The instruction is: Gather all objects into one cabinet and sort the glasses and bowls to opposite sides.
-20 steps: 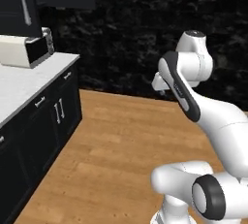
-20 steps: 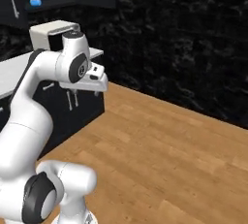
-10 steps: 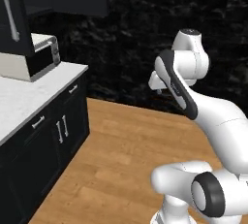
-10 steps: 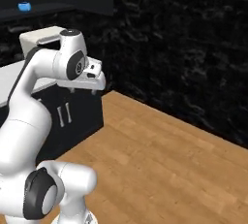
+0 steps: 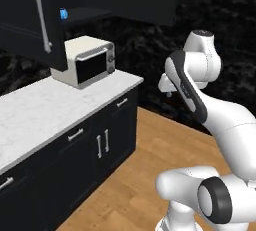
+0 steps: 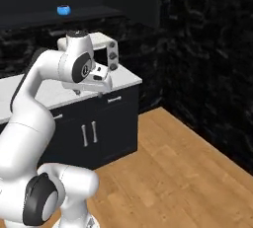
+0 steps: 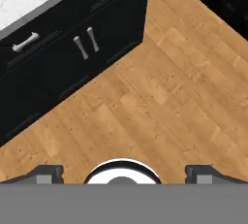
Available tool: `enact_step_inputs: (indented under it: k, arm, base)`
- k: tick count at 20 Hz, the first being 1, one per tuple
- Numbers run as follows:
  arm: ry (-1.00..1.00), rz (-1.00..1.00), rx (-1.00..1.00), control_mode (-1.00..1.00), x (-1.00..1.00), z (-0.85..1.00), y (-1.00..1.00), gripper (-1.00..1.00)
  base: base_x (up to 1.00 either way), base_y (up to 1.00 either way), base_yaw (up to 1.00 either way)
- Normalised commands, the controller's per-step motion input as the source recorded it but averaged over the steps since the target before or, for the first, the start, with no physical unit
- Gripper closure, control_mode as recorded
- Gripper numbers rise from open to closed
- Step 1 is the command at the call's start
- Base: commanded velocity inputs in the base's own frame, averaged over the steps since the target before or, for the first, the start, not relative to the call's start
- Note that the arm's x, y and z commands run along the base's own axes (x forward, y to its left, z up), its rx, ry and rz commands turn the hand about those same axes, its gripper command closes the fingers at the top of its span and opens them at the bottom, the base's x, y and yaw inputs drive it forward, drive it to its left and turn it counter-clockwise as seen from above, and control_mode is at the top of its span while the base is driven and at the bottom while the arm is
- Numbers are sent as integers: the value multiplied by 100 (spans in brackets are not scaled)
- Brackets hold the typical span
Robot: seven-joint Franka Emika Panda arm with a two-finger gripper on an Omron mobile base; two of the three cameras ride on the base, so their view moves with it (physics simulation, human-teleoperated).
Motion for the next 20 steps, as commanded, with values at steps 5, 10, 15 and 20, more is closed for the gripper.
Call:
enact_step_inputs:
  k: [5, 10, 15, 20]
  arm:
    - [0, 0, 0, 100, 0, 0, 0, -100]
    - [0, 0, 0, 100, 0, 0, 0, -100]
    - [0, 0, 0, 100, 0, 0, 0, -100]
    - [0, 0, 0, 100, 0, 0, 0, -100]
  base:
    - [92, -12, 59]
    - [34, -23, 66]
    - [46, -50, 59]
    - [41, -66, 41]
